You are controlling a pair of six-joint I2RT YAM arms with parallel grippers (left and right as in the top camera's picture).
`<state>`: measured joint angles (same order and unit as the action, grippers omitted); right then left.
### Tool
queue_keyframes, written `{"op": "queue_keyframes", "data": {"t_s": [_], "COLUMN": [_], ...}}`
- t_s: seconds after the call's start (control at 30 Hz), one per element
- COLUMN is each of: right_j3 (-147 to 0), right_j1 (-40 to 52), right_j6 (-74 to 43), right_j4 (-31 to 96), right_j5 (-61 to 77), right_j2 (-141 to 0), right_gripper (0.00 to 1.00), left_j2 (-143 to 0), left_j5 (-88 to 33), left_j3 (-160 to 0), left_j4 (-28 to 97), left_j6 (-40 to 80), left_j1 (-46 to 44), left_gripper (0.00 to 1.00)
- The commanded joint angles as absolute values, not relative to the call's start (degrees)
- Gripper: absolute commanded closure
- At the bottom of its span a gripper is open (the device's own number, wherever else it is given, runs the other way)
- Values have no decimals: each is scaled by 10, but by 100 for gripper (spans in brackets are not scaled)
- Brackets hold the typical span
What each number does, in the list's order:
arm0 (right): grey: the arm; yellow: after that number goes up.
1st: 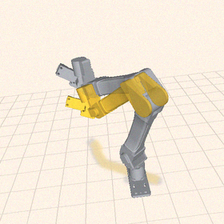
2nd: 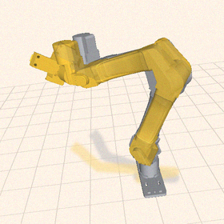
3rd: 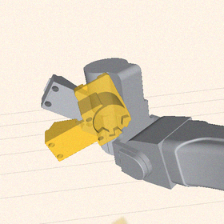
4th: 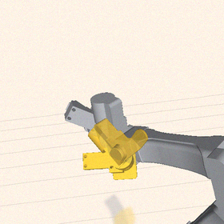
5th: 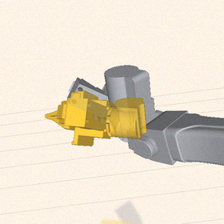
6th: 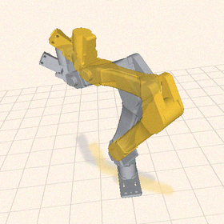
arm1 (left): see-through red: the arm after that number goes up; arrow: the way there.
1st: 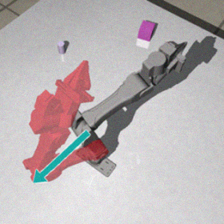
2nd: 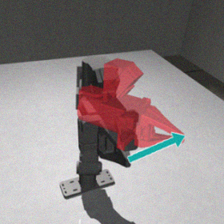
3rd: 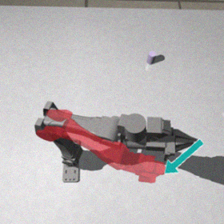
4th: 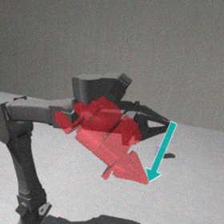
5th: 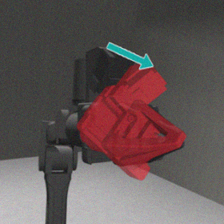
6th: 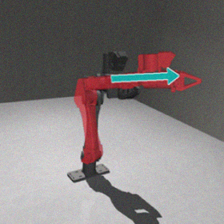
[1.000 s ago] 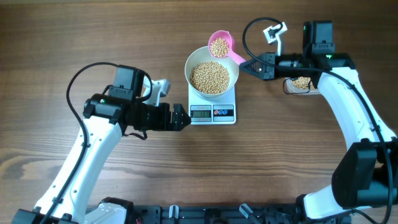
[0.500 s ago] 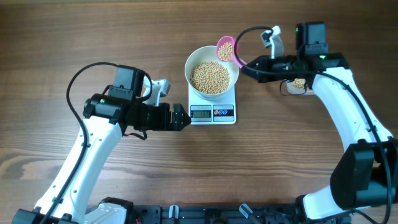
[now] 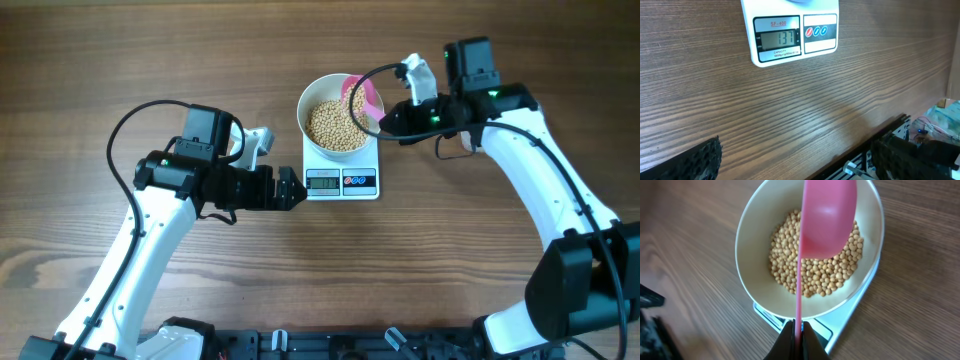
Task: Scoop item into bowl and weigh 150g on scale
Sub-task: 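Tip the scoop to pour soybeans into the bowl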
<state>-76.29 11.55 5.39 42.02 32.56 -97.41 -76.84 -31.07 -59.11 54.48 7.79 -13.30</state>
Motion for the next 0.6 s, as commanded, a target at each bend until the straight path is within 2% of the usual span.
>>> {"op": "queue_keyframes", "data": {"t_s": [0.0,0.57], "right_j3": [-799,-808], "right_j1": [131,159], "right_j6": [95,160], "right_j4": [424,448], "right_j5": [267,184], "right_j2": [-966,-944], "right_gripper": [96,96], "left_j2": [-769,-769], "left_j5": [-305,-305], "left_j3": [-591,-591], "left_j4": [545,545], "left_j6": [79,79], "left_j1": [-133,-133], "left_gripper": [0,0]}}
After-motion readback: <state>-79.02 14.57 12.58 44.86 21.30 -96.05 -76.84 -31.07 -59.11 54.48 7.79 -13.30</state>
